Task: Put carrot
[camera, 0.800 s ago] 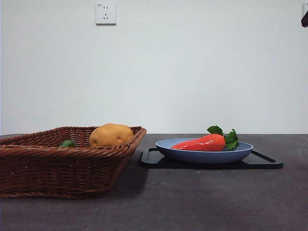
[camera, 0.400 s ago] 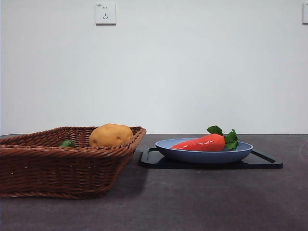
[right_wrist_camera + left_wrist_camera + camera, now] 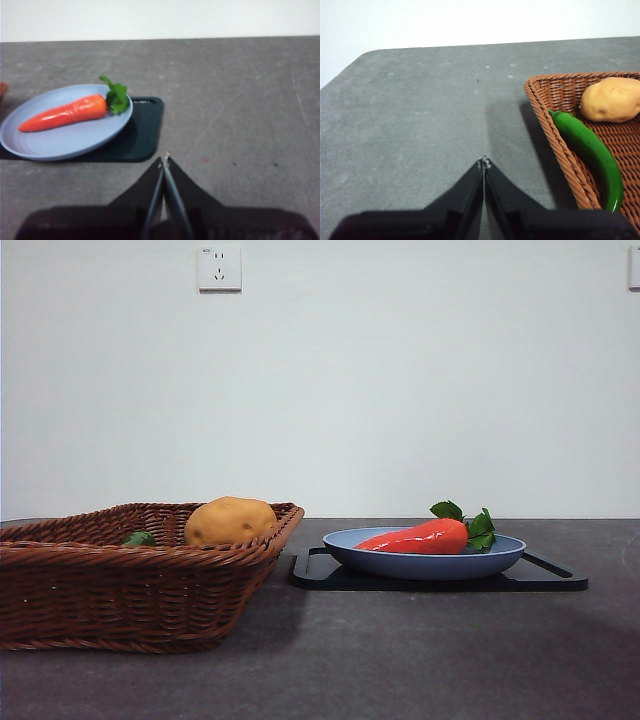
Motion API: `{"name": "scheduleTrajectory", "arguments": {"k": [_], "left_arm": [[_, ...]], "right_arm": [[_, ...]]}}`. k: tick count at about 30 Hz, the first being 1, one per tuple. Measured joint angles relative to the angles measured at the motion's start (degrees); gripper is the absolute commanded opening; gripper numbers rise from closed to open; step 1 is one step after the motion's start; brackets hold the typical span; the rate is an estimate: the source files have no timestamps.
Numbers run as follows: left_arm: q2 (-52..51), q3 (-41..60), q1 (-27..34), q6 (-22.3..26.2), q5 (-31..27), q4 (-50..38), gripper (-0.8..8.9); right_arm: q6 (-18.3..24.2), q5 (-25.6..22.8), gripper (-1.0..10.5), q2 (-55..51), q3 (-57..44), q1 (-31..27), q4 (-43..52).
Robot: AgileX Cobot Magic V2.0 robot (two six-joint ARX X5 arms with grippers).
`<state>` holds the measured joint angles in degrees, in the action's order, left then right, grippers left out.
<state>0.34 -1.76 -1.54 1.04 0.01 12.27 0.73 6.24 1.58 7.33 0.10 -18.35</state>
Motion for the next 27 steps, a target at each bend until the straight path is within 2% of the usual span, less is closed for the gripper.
{"name": "scheduleTrajectory", "arguments": {"k": [4, 12, 27], "left_arm": [[0.0, 0.0, 0.0, 0.0, 0.0, 0.0, 0.08], [0.0, 0.0, 0.0, 0.0, 0.0, 0.0, 0.08], [0.0, 0.0, 0.0, 0.0, 0.0, 0.0, 0.08]], "right_arm": [[-0.02, 0.07, 0.0, -1.38, -1.88, -0.66, 0.87], [-0.31, 1.18, 0.0, -1.36, -6.25, -0.81, 10.23], [-1.62, 1.14, 0.0, -1.38, -6.49, -0.81, 9.31]]}}
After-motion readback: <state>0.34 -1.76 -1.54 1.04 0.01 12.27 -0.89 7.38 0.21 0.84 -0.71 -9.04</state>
